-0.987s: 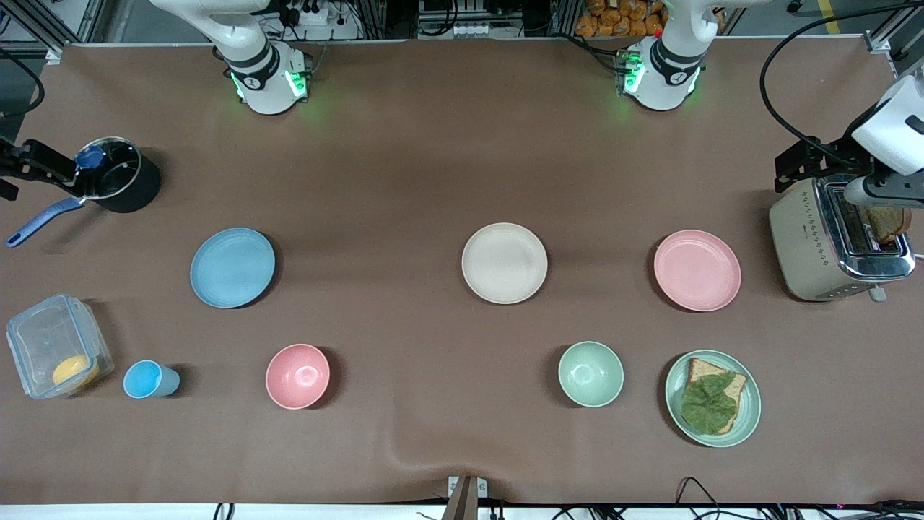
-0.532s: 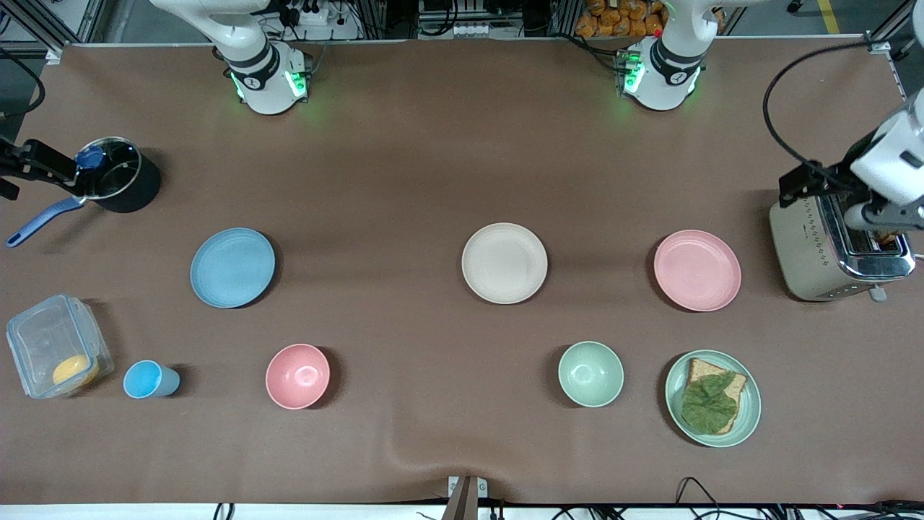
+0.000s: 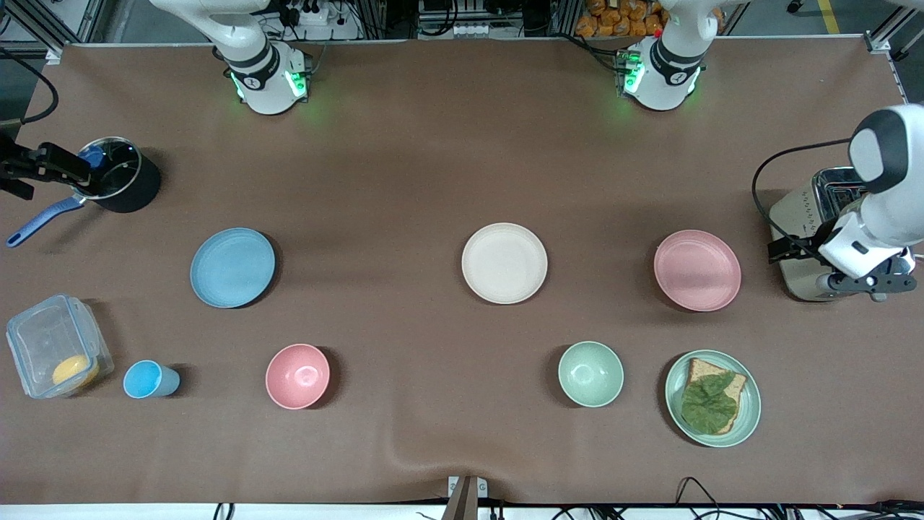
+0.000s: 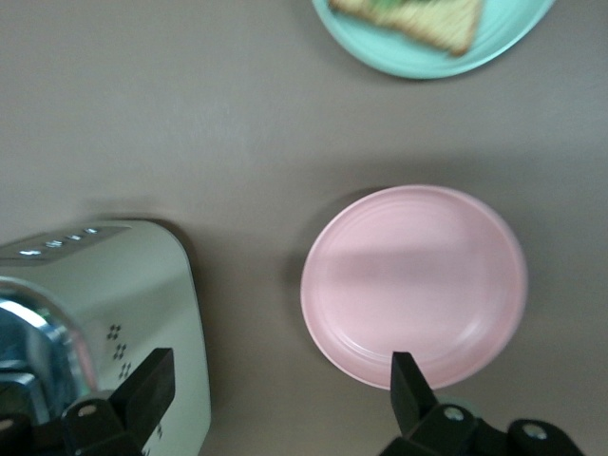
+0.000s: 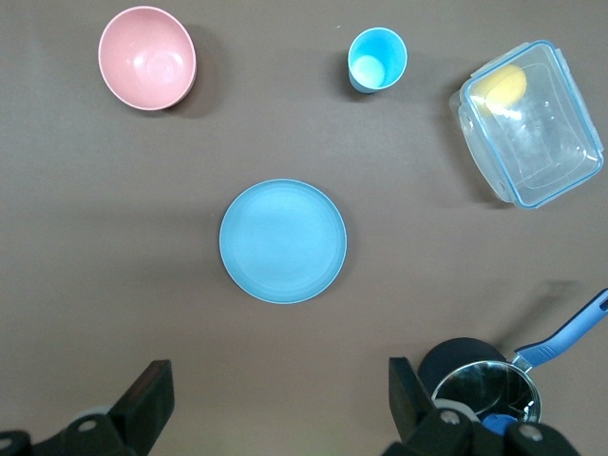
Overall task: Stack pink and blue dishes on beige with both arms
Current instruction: 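Grasp the pink plate's rim with the left gripper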
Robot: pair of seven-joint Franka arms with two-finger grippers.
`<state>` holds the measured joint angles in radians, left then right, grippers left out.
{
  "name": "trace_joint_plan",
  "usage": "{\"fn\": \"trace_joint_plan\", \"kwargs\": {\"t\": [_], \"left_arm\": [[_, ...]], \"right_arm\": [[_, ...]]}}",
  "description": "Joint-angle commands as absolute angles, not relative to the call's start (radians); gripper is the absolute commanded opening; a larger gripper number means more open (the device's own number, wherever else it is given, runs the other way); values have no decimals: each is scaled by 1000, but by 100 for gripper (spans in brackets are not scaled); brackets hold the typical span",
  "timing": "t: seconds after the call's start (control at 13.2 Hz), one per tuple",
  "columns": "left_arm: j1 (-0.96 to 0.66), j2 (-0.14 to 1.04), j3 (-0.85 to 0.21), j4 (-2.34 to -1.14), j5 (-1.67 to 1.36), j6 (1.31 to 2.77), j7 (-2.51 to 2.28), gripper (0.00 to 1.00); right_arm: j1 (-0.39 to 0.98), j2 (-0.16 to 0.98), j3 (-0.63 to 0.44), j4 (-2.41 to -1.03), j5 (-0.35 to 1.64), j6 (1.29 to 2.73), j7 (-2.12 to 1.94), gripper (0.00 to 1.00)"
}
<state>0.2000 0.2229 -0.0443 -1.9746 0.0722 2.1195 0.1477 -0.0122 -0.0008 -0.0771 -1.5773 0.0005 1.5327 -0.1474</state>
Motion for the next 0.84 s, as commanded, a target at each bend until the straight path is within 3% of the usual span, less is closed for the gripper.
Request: {"fn": "trace_joint_plan", "kwargs": {"t": [0.0,0.46,0.76], "left_arm": [[225,299,-57,-1976,92,2161,163,100],[248,469,-61,-1977,89,2247,193,100],[247,505,-61,-1980,84,2252,193,87]], "right_arm": [[-20,9,-75,-1551,6,1511,-135,100],[-21,9,-77,-1549,6,1511,-143,100],[-23,9,-77,-1549,6,1513,-144,100]]}}
